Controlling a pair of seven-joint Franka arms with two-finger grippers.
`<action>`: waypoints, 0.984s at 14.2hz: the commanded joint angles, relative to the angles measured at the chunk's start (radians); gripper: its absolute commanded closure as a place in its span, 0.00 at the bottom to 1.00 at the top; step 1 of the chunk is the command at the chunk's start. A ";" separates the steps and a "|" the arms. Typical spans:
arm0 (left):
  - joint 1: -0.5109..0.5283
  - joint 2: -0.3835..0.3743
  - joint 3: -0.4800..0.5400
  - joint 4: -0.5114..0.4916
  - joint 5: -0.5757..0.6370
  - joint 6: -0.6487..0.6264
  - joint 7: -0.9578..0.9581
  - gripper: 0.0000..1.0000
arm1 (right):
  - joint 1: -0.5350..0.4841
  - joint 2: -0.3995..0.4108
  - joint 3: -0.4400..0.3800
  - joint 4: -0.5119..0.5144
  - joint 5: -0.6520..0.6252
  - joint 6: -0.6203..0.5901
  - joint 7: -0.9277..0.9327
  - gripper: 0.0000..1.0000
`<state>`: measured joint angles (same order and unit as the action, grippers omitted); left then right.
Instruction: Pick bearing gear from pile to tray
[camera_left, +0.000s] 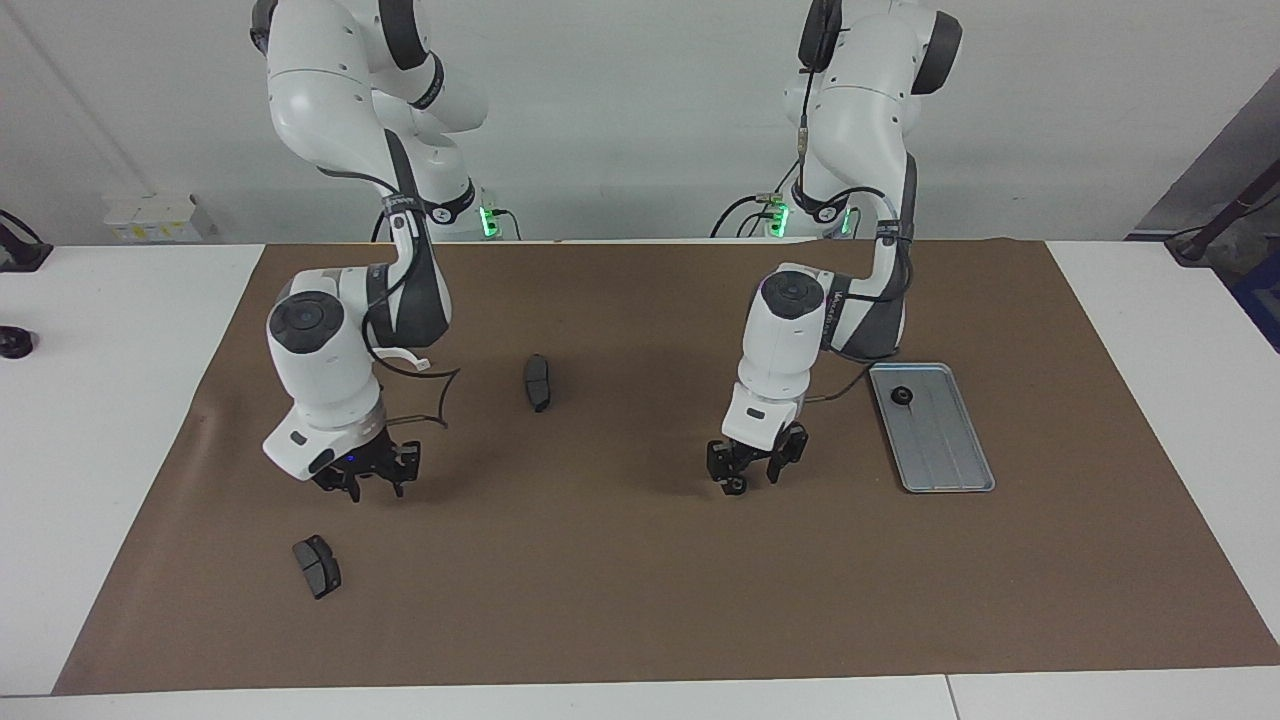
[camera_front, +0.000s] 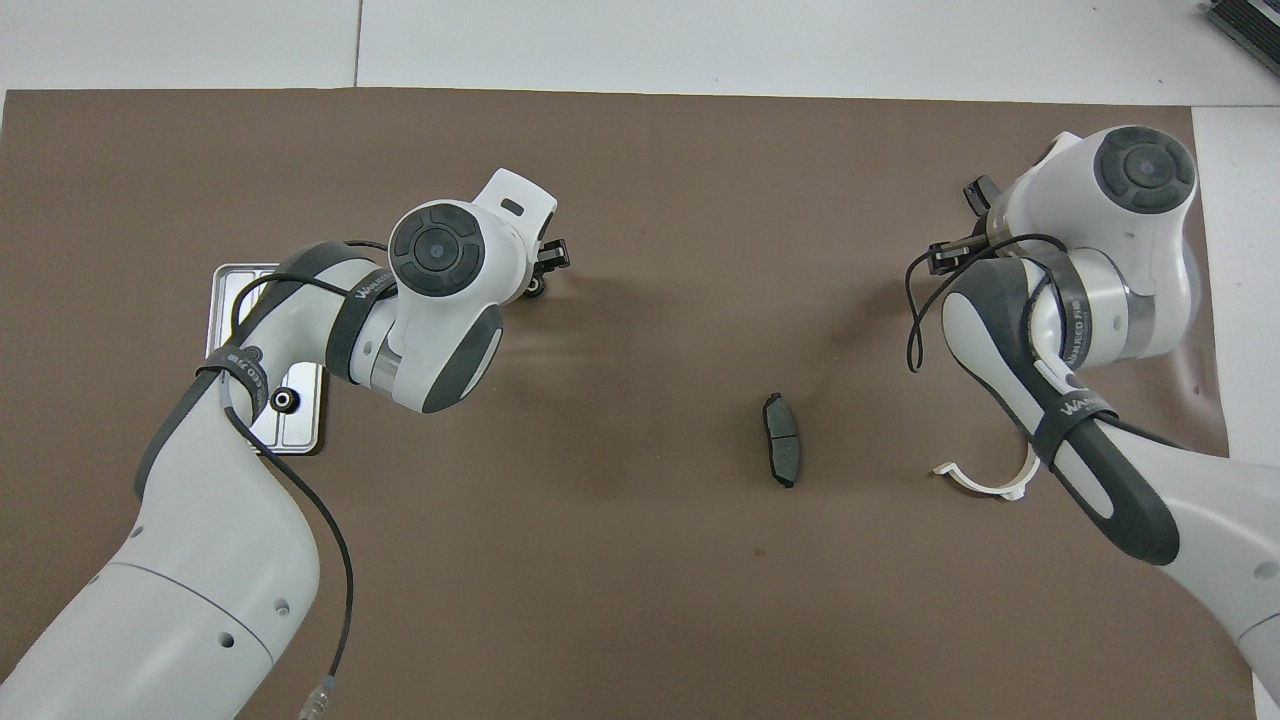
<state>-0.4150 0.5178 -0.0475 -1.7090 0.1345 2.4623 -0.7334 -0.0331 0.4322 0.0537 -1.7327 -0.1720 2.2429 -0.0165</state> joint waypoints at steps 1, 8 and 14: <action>-0.024 -0.004 0.018 -0.047 0.022 0.047 -0.026 0.25 | -0.050 -0.052 0.017 -0.106 -0.004 0.015 -0.023 0.41; -0.031 -0.004 0.020 -0.050 0.023 0.063 -0.040 0.32 | -0.079 -0.075 0.020 -0.186 0.037 0.061 -0.057 0.45; -0.033 0.007 0.020 -0.044 0.045 0.081 -0.041 0.41 | -0.084 -0.078 0.020 -0.240 0.037 0.150 -0.062 0.52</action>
<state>-0.4401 0.5219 -0.0355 -1.7508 0.1466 2.5234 -0.7511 -0.1022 0.3893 0.0670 -1.9193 -0.1598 2.3607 -0.0541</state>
